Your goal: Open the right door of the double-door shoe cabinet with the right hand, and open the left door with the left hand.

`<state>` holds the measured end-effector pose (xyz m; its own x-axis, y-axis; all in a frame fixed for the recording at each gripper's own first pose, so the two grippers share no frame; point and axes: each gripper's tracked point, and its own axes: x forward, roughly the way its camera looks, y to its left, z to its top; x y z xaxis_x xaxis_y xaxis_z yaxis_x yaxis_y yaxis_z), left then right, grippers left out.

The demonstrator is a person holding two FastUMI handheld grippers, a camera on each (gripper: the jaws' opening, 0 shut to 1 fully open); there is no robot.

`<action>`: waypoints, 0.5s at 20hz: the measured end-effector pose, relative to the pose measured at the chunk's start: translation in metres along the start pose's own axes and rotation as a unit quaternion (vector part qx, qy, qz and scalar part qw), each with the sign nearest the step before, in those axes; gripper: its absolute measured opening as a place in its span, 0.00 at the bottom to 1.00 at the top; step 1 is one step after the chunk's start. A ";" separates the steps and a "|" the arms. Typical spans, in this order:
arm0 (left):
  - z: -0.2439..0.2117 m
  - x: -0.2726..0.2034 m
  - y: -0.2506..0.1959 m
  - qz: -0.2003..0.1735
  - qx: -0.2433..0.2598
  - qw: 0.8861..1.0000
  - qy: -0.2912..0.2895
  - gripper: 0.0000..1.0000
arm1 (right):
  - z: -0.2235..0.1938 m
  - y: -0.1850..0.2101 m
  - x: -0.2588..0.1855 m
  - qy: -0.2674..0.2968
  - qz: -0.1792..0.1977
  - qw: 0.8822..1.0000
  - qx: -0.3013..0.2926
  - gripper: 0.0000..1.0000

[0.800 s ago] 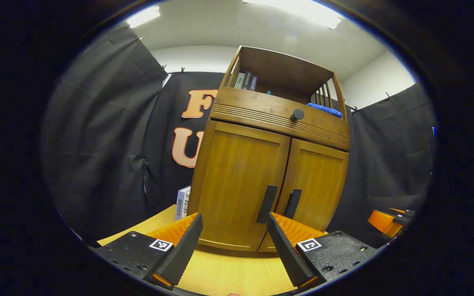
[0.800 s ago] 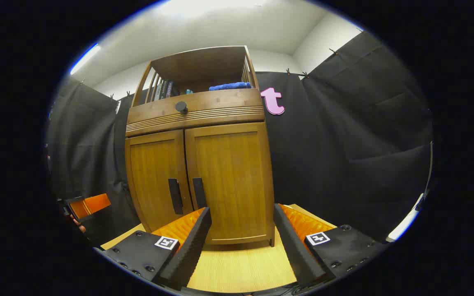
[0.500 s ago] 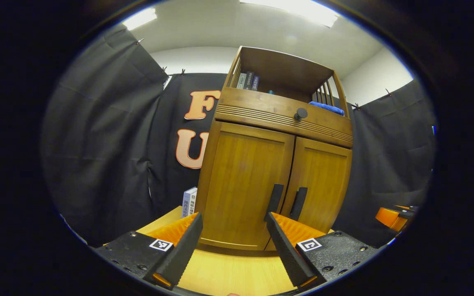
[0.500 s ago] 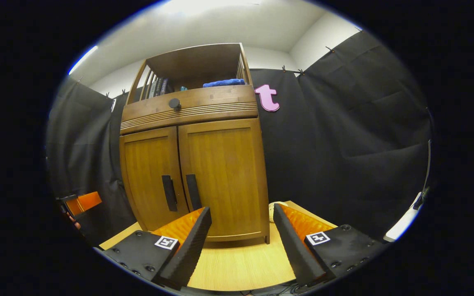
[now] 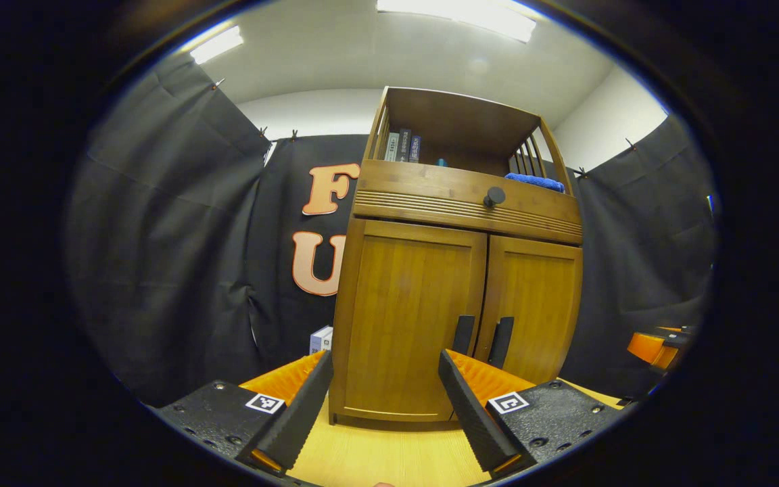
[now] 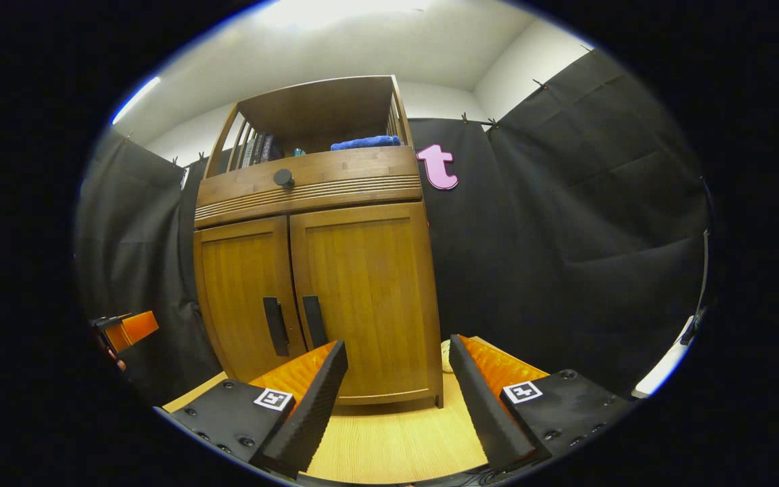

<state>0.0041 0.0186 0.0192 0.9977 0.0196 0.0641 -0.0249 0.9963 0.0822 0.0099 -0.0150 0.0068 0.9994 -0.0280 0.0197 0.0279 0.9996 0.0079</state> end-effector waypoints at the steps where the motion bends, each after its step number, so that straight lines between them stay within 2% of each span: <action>1: -0.002 0.000 -0.003 -0.003 -0.003 1.000 0.002 0.95 | 0.000 -0.001 0.000 0.001 0.000 1.000 0.000 0.98; 3: -0.003 0.000 -0.005 -0.006 -0.004 1.000 0.004 0.95 | 0.000 -0.003 0.001 0.000 -0.003 1.000 0.000 0.98; 4: -0.002 0.000 -0.005 -0.006 -0.004 1.000 0.003 0.92 | 0.002 -0.004 0.001 0.000 -0.005 1.000 0.001 0.98; 5: -0.001 0.001 -0.005 -0.006 -0.004 1.000 0.002 0.95 | 0.001 -0.006 0.001 -0.001 -0.007 1.000 0.003 0.98; 6: -0.001 0.000 -0.004 -0.006 -0.006 1.000 0.002 0.95 | 0.001 -0.006 0.001 0.001 -0.008 1.000 0.005 0.89; 10: 0.000 -0.001 -0.008 -0.013 -0.021 1.000 0.005 0.92 | 0.003 0.006 -0.001 0.004 0.004 1.000 0.016 0.88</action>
<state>0.0030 0.0105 0.0184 0.9986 -0.0048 0.0530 0.0026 0.9991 0.0419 0.0092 -0.0090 0.0103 0.9997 -0.0200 0.0111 0.0195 0.9990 0.0398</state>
